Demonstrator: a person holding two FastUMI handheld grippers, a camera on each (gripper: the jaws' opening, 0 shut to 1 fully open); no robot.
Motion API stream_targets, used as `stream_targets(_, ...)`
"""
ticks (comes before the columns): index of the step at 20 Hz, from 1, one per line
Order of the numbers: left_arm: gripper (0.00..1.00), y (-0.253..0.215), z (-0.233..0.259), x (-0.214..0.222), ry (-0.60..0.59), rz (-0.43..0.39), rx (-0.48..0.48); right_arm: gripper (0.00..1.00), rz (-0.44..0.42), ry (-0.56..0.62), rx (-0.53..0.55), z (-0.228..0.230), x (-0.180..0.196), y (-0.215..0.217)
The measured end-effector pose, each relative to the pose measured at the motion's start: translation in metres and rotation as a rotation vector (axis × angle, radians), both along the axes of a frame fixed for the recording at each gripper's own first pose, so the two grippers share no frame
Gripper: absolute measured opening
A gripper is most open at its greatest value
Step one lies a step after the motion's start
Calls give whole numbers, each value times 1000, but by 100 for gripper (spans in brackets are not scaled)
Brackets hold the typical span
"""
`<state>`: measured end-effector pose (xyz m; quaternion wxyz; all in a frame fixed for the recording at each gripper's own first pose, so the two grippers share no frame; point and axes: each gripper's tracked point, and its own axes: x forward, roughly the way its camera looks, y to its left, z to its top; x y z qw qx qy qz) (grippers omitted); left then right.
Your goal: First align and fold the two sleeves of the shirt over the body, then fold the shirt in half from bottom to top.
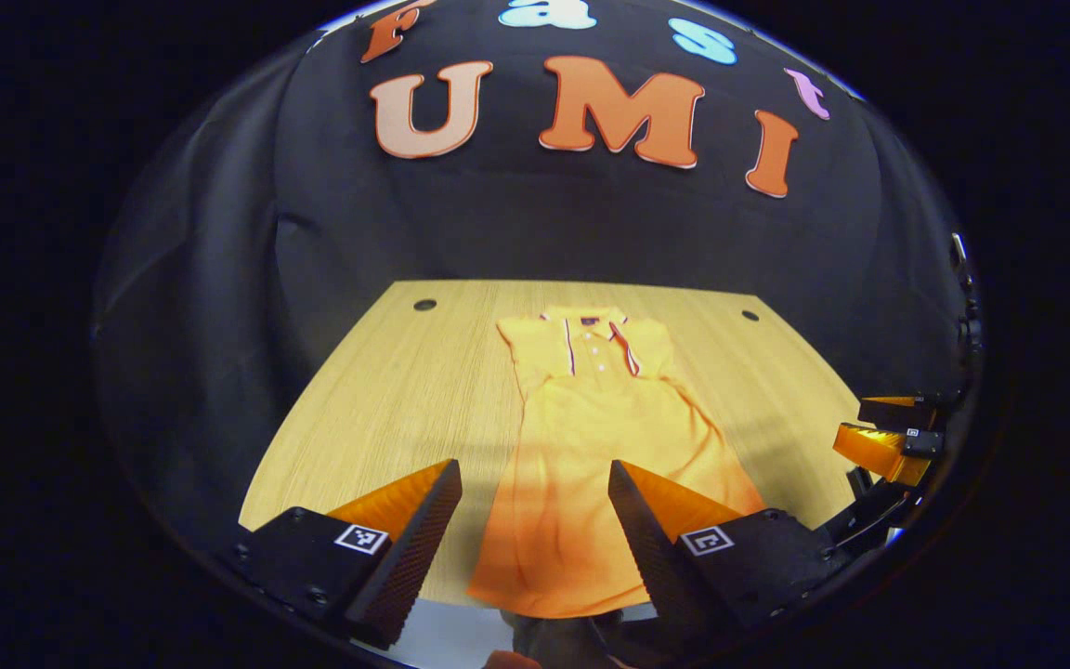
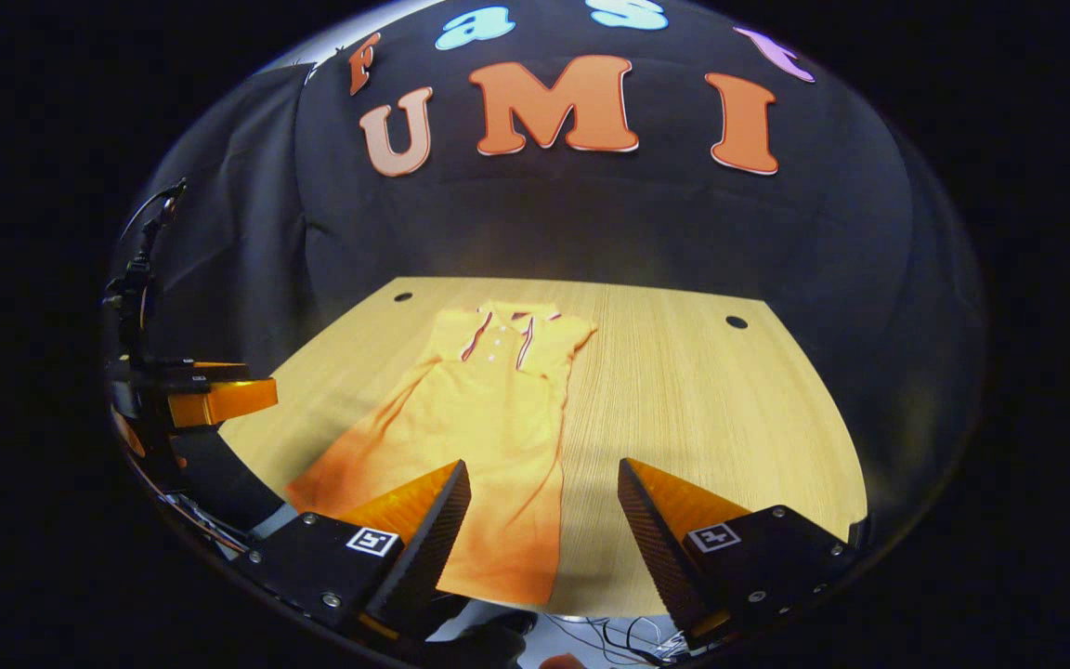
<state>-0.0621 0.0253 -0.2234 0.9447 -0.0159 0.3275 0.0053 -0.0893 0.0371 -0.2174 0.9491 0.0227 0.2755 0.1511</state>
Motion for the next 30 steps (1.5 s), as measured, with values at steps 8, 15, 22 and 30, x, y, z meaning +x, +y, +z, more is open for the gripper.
stream_targets(8, 99, -5, -100, -27, 313, -36, -56, 98, 27, 236, -10, -87, -40, 13)
stream_targets(15, 99, 11, -121, -32, 473, -34, -30, 98, 71, 338, -68, -128, -54, 31)
stream_targets(22, 99, 9, -137, -35, 578, -34, -19, 98, 85, 384, -97, -141, -55, 36)
stream_targets(30, 97, 13, -141, -30, 585, -27, 0, 98, 71, 412, -118, -151, -49, 35)
